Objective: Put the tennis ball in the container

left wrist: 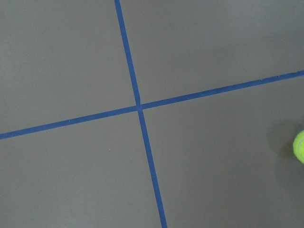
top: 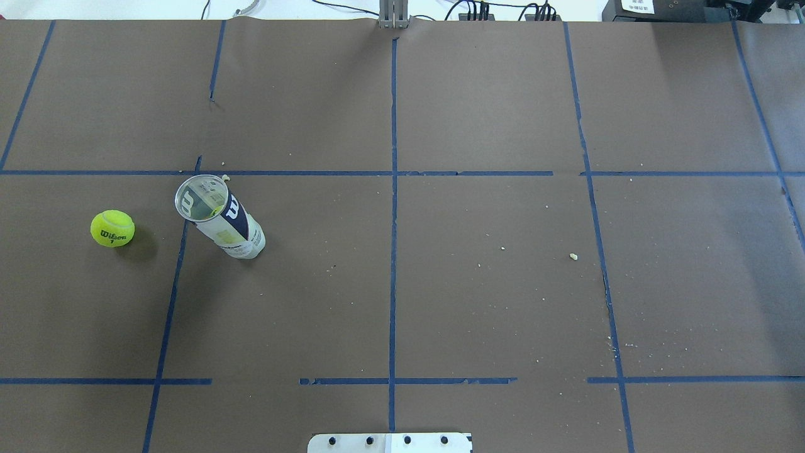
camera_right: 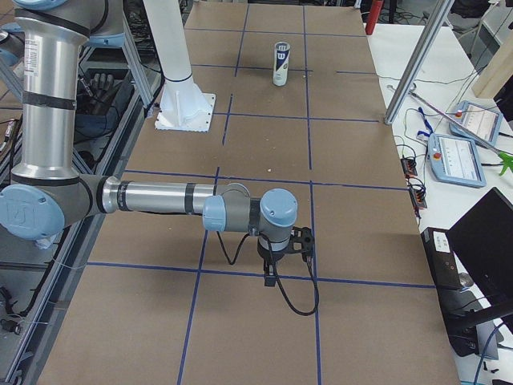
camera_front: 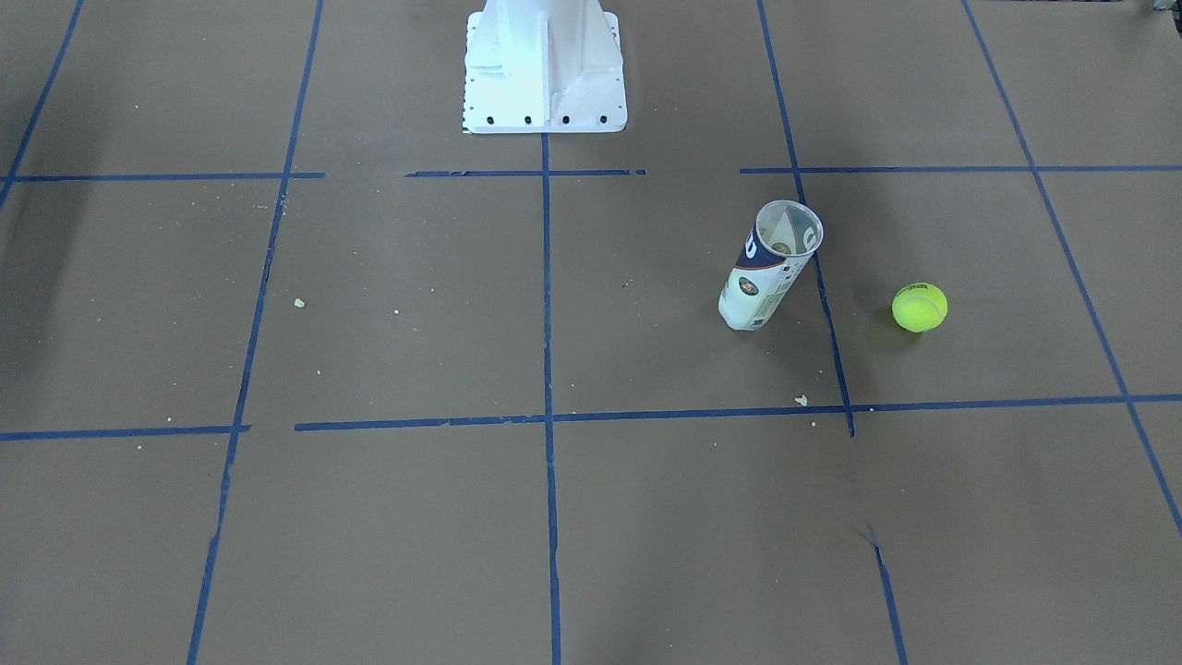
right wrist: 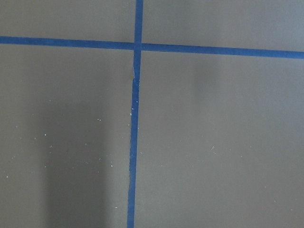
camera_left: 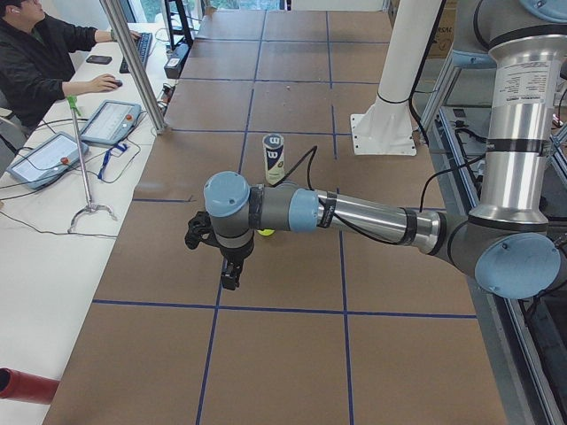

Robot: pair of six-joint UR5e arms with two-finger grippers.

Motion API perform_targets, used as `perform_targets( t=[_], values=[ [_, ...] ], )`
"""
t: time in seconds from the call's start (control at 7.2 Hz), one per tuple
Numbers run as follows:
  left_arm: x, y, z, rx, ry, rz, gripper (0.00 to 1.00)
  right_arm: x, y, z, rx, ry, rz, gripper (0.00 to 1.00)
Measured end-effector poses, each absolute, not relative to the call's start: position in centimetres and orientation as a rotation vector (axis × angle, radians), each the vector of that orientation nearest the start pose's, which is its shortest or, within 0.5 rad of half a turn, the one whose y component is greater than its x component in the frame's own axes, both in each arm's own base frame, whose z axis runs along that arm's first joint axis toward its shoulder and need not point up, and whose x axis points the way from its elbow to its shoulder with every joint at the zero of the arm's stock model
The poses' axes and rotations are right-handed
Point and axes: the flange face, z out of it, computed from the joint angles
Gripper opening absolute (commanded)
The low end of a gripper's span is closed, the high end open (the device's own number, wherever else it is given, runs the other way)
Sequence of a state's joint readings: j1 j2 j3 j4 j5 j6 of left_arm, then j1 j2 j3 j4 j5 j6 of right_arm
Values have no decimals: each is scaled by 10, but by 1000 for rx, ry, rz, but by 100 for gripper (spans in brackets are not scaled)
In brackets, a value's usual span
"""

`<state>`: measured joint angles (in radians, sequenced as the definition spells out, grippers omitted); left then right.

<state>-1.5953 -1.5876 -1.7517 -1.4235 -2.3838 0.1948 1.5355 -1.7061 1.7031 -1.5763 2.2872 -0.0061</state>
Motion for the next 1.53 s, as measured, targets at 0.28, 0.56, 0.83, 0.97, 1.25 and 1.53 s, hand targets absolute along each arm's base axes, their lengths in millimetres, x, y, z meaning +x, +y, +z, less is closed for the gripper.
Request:
perform_targets(
  t=[0.28, 0.56, 0.83, 0.97, 1.25, 1.53],
  values=[
    [-73, -494, 569, 146, 803, 185, 100, 53, -436, 661, -19, -716, -37, 100],
    [-73, -499, 561, 163, 793, 193, 100, 53, -436, 661, -19, -716, -36, 100],
    [-78, -524, 544, 199, 712, 208, 100, 53, -436, 661, -19, -716, -36, 100],
    [-80, -535, 535, 221, 680, 209, 100, 53, -436, 661, -19, -716, -36, 100],
    [-64, -541, 517, 248, 735, 205, 100, 53, -436, 661, -18, -716, -37, 100],
    [7, -548, 494, 210, 798, 125, 100, 53, -436, 661, -18, -716, -37, 100]
  ],
)
